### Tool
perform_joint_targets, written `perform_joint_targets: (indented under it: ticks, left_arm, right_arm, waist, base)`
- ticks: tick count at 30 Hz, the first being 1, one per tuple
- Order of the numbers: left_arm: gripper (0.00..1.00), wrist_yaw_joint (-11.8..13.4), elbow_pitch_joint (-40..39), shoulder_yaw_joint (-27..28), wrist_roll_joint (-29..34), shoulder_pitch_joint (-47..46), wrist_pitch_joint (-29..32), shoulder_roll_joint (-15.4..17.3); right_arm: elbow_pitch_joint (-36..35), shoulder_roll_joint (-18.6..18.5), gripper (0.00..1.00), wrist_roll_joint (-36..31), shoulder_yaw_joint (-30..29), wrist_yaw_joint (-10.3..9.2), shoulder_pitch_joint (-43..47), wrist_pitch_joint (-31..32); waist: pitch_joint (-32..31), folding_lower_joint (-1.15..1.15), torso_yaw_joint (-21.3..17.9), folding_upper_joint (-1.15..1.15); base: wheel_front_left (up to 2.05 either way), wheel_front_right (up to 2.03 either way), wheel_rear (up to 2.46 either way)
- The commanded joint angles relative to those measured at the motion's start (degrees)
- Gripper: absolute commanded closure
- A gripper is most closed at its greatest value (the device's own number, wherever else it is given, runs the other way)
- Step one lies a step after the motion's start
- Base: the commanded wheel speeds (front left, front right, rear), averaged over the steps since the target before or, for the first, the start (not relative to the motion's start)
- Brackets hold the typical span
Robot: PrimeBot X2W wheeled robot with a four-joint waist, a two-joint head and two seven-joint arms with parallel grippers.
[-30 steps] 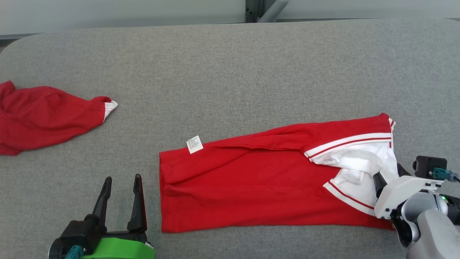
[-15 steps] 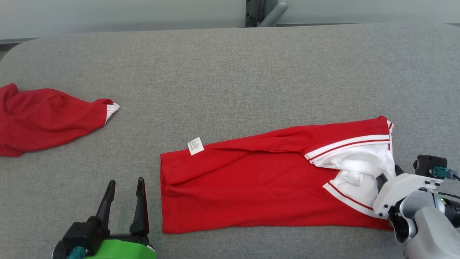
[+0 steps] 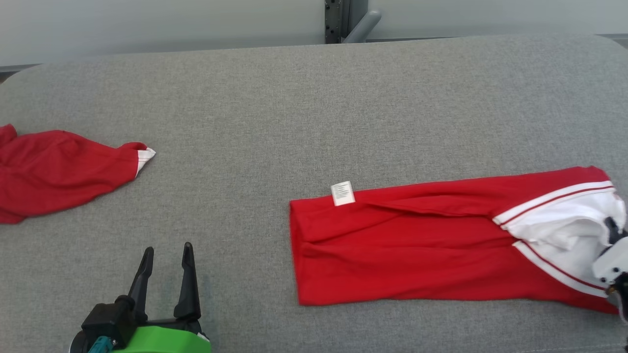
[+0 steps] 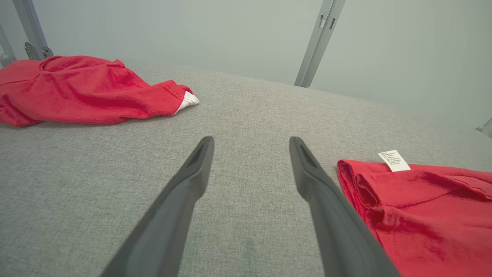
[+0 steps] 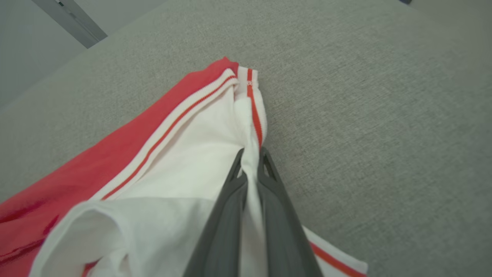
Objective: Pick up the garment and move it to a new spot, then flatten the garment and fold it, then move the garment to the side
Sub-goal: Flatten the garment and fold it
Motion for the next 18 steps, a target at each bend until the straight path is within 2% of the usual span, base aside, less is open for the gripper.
perform_joint_targets:
  ticks: [1, 5, 9, 13, 18]
  left_arm:
    - [0.00, 0.18, -0.05, 0.12, -0.06, 0.25, -0.14, 0.01]
    - [0.00, 0.03, -0.12, 0.53, -0.07, -0.01, -0.14, 0.01]
    - [0.00, -0.09, -0.03, 0.48, -0.39, 0.10, -0.14, 0.02]
    - [0.00, 0.24, -0.09, 0.15, 0.50, 1.10, -0.14, 0.02]
    - [0.00, 0.20, 0.28, -0.44, 0.98, 2.16, -0.14, 0.03]
  right_arm:
    - [0.28, -1.15, 1.00, 0.47, -0.86, -0.12, 0.45, -0.02]
    - [1.42, -6.53, 1.00, 0.52, -5.06, -0.12, 0.90, 0.11]
    - [-1.06, -8.45, 1.00, -0.25, -6.59, -0.09, 1.20, -0.40]
    - [-9.94, -6.55, 1.00, 1.05, -2.44, -0.08, 4.41, 0.79]
    - [-24.14, -1.13, 1.00, 2.14, 5.57, -0.07, 9.07, 3.20]
  waist:
    - [0.06, 0.00, -0.11, 0.00]
    - [0.22, 0.00, -0.35, 0.00]
    - [-0.14, 0.00, -0.31, 0.00]
    - [-0.93, 0.00, -0.42, 0.00]
    - [-1.29, 0.00, -1.77, 0.00]
  base:
    - [0.00, 0.00, 0.00]
    - [0.00, 0.00, 0.00]
    - [0.00, 0.00, 0.00]
    - [0.00, 0.00, 0.00]
    - [0.00, 0.00, 0.00]
